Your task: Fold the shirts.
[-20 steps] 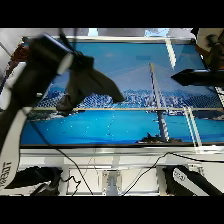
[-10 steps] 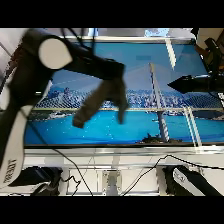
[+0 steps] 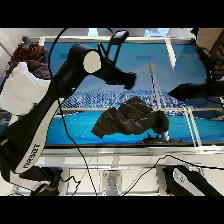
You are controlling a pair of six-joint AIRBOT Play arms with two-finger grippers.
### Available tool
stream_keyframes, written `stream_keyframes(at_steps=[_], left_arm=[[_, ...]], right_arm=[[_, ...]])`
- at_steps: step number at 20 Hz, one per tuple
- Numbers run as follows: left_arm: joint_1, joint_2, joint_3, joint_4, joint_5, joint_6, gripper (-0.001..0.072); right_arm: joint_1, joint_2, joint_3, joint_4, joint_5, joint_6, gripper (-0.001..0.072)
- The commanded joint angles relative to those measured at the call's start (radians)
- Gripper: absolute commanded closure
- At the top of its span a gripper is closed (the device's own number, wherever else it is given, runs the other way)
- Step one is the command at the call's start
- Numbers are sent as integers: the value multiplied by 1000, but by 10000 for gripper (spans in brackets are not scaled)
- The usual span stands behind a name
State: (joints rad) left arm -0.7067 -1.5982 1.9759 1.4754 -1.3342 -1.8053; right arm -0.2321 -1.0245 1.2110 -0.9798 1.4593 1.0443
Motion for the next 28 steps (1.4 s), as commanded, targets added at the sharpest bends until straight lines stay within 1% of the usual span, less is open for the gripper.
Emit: stream_keyframes(at_steps=[1, 3, 7, 8, 9, 10, 12, 16, 19, 22, 25, 26, 27, 28], left_arm=[[43, -34, -24, 143, -208, 5, 239], [46, -68, -73, 140, -213, 56, 239], [45, -166, -140, 110, -208, 242, 238], [45, -190, -142, 111, -208, 282, 238], [45, -214, -142, 114, -208, 323, 238], [45, -235, -142, 118, -209, 370, 238], [47, -271, -142, 121, -207, 438, 238], [68, -340, -142, 43, -198, 503, 240], [84, -370, -142, -61, -195, 576, 241], [105, -378, -142, -118, -171, 636, 241], [134, -378, -141, -166, -159, 655, 245], [145, -378, -141, -184, -159, 654, 396], [151, -378, -141, -196, -157, 653, 650], [152, -378, -140, -200, -151, 654, 694]], right_arm=[[1, 1, -150, -54, -15, 11, 500], [-3, 1, -264, -76, -35, 11, 499], [-40, 1, -388, -130, -42, 6, 498], [-59, 1, -398, -133, -57, 7, 468], [-80, 1, -400, -128, -74, 7, 385], [-98, 2, -399, -122, -85, 7, 373], [-128, 2, -399, -115, -81, 7, 373], [-140, 2, -399, -120, -61, 8, 373], [-140, 2, -399, -124, -59, 11, 373], [-140, 3, -399, -144, -56, 21, 373], [-140, 3, -399, -149, -53, 30, 373], [-140, 3, -399, -149, -53, 32, 374], [-140, 3, -399, -147, -50, 34, 374], [-140, 3, -399, -146, -41, 35, 374]])
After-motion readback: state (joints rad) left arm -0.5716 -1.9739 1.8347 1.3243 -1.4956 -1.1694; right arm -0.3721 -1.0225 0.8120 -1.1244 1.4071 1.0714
